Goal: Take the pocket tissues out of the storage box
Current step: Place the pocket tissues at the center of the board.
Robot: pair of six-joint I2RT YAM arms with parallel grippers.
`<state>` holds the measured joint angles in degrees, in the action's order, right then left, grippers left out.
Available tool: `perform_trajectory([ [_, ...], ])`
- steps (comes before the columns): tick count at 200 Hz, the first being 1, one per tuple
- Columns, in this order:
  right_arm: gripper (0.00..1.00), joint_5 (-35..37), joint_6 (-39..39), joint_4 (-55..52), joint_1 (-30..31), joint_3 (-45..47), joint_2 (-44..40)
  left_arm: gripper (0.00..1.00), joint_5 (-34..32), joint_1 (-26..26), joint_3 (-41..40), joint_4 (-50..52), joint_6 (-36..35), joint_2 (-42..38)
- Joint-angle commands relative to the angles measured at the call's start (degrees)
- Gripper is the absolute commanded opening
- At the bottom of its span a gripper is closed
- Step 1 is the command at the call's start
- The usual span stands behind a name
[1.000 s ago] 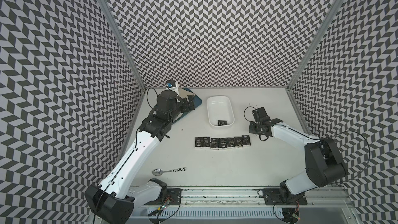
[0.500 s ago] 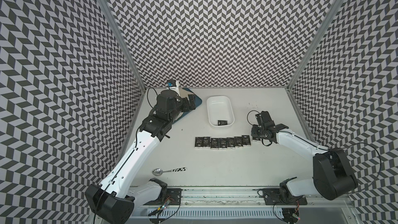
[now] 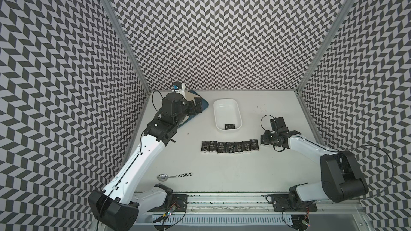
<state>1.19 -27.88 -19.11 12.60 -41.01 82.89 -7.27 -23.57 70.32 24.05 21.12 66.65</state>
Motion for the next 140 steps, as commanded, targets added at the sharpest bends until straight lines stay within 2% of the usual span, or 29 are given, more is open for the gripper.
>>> perform_trajectory([
  [1, 0.33, -1.2, -0.3, 3.6, -0.2, 2.0, 0.3, 0.99, 0.9, 0.2, 0.2, -1.4, 0.5, -0.4],
  [36, 0.29, -1.6, -0.7, 3.0, -0.1, 3.8, 0.7, 0.99, 1.5, 0.2, 0.4, -2.3, 0.5, 0.0],
  [73, 0.29, 0.2, -1.2, -0.5, 1.3, 6.2, -1.0, 0.99, 2.3, 0.2, -0.8, -5.1, 1.2, -0.2],
  [113, 0.29, 2.0, -3.1, -1.5, 3.5, 9.7, -4.0, 0.99, 0.4, 0.2, -1.3, -5.0, 0.4, 0.3],
  [140, 0.29, 2.5, -3.5, -2.6, 4.0, 9.3, -5.5, 0.99, 1.8, 0.2, -1.0, -5.0, 0.8, 0.2],
])
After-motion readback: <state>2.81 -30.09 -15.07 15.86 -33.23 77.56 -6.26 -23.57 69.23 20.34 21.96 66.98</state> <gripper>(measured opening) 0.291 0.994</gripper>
